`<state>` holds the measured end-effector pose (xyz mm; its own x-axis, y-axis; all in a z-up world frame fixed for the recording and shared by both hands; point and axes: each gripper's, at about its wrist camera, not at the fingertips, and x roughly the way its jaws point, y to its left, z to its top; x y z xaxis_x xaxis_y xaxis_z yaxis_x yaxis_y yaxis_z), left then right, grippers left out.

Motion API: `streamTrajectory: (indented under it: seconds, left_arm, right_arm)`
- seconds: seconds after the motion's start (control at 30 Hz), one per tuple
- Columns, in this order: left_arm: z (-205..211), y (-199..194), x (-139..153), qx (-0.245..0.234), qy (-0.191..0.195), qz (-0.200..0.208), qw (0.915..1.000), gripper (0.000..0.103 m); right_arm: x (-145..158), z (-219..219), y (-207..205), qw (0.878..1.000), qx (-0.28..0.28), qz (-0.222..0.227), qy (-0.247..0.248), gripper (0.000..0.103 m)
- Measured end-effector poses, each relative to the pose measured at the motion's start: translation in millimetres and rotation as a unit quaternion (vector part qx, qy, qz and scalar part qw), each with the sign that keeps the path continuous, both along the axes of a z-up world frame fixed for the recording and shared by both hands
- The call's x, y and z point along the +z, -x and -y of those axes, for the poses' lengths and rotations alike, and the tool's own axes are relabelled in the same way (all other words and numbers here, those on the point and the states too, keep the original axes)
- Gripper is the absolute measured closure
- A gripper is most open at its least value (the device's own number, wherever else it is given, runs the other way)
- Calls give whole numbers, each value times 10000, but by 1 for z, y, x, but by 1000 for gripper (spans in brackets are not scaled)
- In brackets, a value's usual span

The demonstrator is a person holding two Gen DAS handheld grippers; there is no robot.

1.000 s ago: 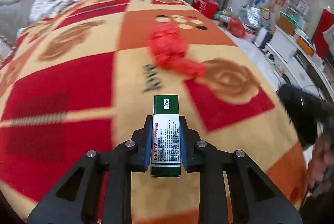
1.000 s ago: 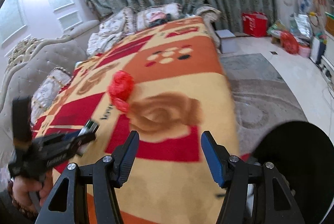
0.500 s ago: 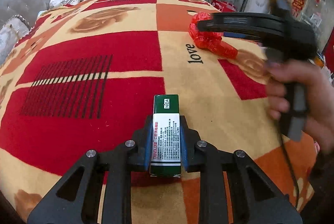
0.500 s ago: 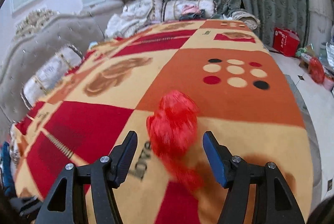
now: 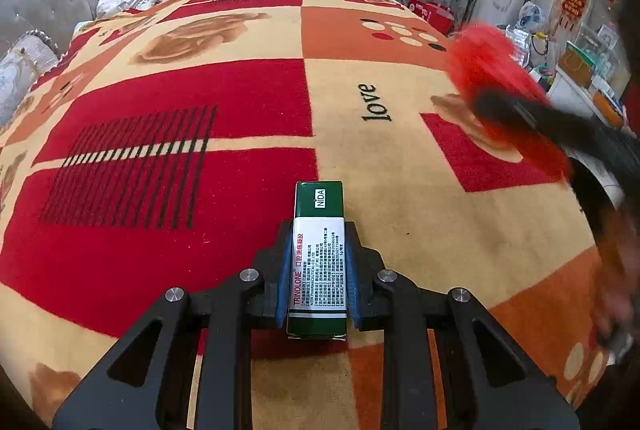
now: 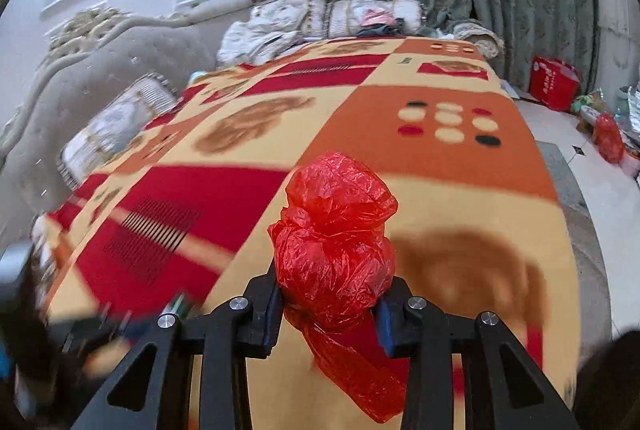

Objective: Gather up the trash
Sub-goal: 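Carry the green box and red bag over the black bin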

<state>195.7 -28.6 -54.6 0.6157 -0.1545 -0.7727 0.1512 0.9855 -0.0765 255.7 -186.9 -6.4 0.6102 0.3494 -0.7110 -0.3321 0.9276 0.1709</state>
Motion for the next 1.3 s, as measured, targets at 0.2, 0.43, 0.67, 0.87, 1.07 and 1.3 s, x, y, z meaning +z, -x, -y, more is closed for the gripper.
streamTrajectory:
  seconds: [0.2,0.43,0.67,0.87,1.07,1.3]
  left_arm:
    - [3,1,0,7,-112,12,9999,82]
    - [7,1,0,29,-279,31,9996,82]
    - [9,1,-1,33,-316,34,9995,82]
    - [8,2,0,41,-346,42,9994,82]
    - [44,13,13,-289,-562,250,9977,82]
    - [121,22,43,-1095,-117,422,9930,82]
  right_arm:
    - [-15,11,72,9999,110,30,42,67]
    - [-24,22,87,9987,182,126,470,67]
    - [-17,28,87,9993,99,196,297,67]
    - [-13,34,90,9992,19,269,284,67]
    - [-4,70,93,9985,-435,328,83,67]
    - [7,141,104,9923,-1169,392,-128,67]
